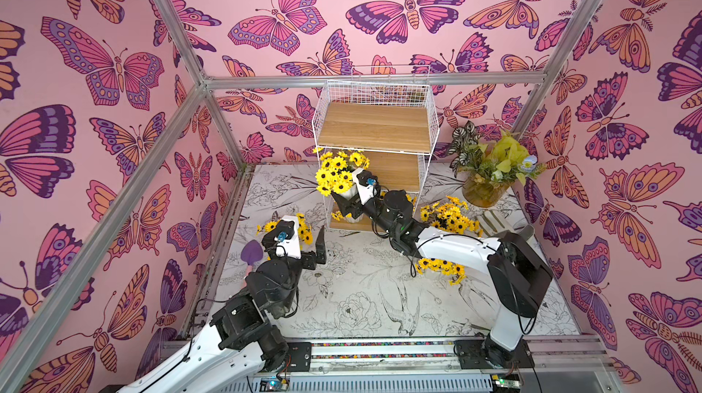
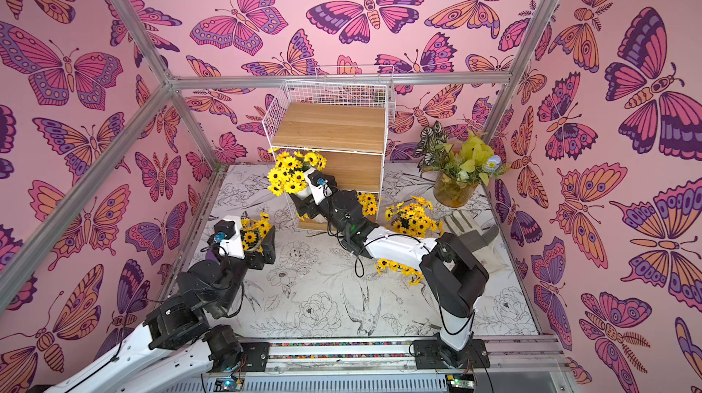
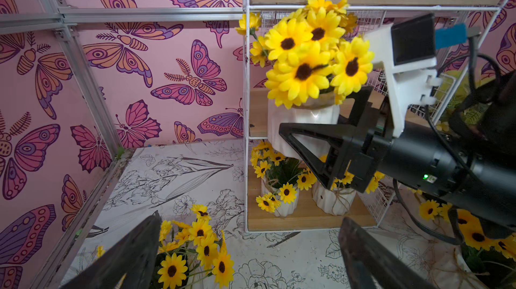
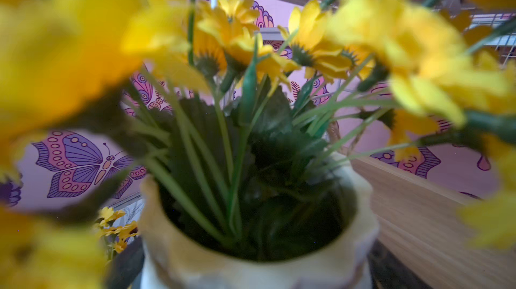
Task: Take the sunflower pots off the shelves
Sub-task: Pick up the sunflower pot from the shelf, then place the sunflower pot at the center of the board.
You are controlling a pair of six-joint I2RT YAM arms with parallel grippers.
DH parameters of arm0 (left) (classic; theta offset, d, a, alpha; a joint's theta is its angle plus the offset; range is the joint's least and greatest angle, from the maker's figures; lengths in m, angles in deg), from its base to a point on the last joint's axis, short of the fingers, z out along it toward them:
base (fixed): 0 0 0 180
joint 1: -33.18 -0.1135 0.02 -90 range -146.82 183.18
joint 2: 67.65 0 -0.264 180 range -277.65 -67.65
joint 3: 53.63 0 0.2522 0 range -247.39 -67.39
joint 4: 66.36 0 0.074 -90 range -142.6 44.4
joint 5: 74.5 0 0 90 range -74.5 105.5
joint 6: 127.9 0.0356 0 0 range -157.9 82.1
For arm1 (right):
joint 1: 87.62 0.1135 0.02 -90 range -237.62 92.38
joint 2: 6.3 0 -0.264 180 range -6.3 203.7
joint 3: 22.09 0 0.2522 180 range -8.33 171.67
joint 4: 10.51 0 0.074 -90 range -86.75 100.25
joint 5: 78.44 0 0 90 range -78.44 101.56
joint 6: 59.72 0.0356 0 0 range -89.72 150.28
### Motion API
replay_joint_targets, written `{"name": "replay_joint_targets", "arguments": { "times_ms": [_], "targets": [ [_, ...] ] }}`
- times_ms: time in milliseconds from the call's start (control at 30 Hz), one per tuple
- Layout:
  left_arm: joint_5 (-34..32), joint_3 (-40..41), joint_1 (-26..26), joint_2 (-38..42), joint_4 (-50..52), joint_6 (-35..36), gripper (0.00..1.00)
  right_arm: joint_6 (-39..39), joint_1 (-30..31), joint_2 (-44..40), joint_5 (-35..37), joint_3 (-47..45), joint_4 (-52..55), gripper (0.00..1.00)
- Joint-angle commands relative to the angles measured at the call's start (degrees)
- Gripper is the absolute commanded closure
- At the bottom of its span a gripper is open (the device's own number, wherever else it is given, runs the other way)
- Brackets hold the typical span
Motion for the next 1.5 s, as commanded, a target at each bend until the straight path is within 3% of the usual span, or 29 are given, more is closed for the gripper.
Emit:
{"name": "replay_joint_targets", "arguments": {
  "times_ms": [0, 567, 1000, 1467],
  "targets": [
    [-3.5, -2.0, -0.2, 1.5, 3.1, -0.6, 0.0, 0.3, 1.7, -1.9, -2.0, -1.6, 1.2, 0.92],
    [-10.6, -2.8, -0.2, 7.6, 6.2, -0.9, 0.0, 0.2, 12.1, -3.8, 0.7, -10.7, -1.9, 0.92],
    [-12.4, -3.6, -0.2, 9.7, 6.9, 0.0, 0.0, 6.5, 17.9, 11.6, 0.7, -6.1, -9.6, 0.92],
    [-12.7, -3.1, -0.3, 9.6, 7.8, -0.5, 0.0, 9.9, 18.6, 23.1, -2.7, 1.3, -9.8, 0.92]
  ]
}}
